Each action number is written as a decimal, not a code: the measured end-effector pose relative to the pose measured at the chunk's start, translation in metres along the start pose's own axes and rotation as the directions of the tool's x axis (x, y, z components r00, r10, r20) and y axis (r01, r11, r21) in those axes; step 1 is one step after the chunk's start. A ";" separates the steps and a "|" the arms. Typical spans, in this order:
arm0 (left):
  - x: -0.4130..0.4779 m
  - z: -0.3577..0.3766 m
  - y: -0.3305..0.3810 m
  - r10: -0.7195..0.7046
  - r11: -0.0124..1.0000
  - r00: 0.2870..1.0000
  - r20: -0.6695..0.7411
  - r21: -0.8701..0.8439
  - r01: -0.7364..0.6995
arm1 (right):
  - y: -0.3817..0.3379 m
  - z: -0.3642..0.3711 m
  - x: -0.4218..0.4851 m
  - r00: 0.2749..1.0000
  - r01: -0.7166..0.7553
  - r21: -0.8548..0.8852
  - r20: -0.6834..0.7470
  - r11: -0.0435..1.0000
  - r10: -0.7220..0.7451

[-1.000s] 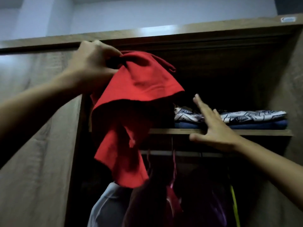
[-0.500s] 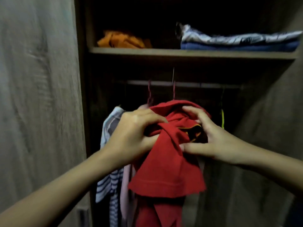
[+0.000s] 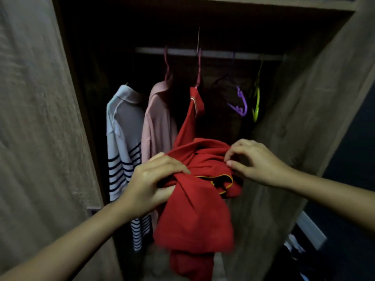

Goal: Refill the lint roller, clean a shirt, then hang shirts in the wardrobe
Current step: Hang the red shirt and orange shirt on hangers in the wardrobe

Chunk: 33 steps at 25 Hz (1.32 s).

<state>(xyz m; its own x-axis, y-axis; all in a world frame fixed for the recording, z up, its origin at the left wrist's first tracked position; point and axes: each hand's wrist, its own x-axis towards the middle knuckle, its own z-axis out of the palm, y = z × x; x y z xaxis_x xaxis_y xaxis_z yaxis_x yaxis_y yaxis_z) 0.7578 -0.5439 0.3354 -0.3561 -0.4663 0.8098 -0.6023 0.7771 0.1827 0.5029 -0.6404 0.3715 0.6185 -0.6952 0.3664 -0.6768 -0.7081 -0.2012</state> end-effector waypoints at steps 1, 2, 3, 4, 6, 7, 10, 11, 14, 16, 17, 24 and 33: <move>0.000 -0.002 -0.002 -0.033 0.999 0.999 0.024 -0.032 0.034 | 0.001 -0.003 0.001 1.000 0.020 -0.009 -0.009 1.000 -0.020; -0.001 -0.005 -0.003 -0.078 0.995 0.994 0.077 -0.057 0.082 | 0.001 -0.007 0.001 0.999 0.027 -0.018 -0.027 0.999 -0.027; -0.002 -0.010 -0.004 -0.118 0.989 0.980 0.161 -0.073 0.131 | 0.000 -0.012 0.000 0.999 0.022 -0.022 -0.044 1.000 -0.023; -0.004 -0.014 -0.006 -0.143 0.982 0.955 0.260 -0.086 0.171 | -0.001 -0.016 -0.001 0.998 0.018 -0.028 -0.055 0.999 -0.020; -0.007 -0.022 -0.009 -0.165 0.964 0.907 0.387 -0.132 0.232 | -0.003 -0.022 -0.003 0.999 0.010 -0.048 -0.053 0.999 -0.013; -0.006 -0.024 -0.010 -0.190 0.947 0.903 0.385 -0.170 0.272 | -0.005 -0.024 -0.003 0.998 0.003 -0.056 -0.057 0.998 -0.007; -0.002 -0.021 -0.011 -0.301 0.922 0.927 0.222 -0.179 0.343 | -0.016 -0.029 -0.004 0.999 -0.013 -0.078 -0.030 0.997 0.011; 0.000 -0.018 -0.012 -0.296 0.944 0.940 0.168 -0.099 0.314 | -0.020 -0.029 -0.006 1.000 -0.008 -0.096 0.021 0.995 0.010; 0.006 -0.015 -0.019 -0.246 0.969 0.957 0.151 0.045 0.242 | -0.032 -0.033 -0.014 0.968 0.017 -0.134 0.250 0.991 0.017; 0.009 -0.017 -0.022 -0.231 0.973 0.947 0.223 0.057 0.223 | -0.037 -0.039 -0.018 0.912 0.017 -0.190 0.405 0.982 0.063; 0.010 -0.018 -0.022 -0.215 0.977 0.941 0.262 0.071 0.203 | -0.039 -0.043 -0.020 0.881 -0.001 -0.200 0.463 0.980 0.095; 0.019 0.023 -0.032 -0.123 0.983 0.920 0.372 0.173 0.061 | -0.020 -0.062 -0.032 0.971 -0.227 -0.093 0.054 0.969 0.233; 0.052 0.027 -0.050 -0.281 0.955 0.879 0.384 0.197 0.220 | 0.016 -0.091 -0.050 0.881 -0.417 -0.311 0.092 0.854 0.464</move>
<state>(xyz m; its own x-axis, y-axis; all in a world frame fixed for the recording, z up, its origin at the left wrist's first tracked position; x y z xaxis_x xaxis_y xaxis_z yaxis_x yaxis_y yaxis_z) 0.7500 -0.6190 0.3533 -0.4180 -0.7911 0.4466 -0.7944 0.5568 0.2427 0.4253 -0.6060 0.4326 0.2673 -0.9526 0.1455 -0.9603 -0.2759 -0.0417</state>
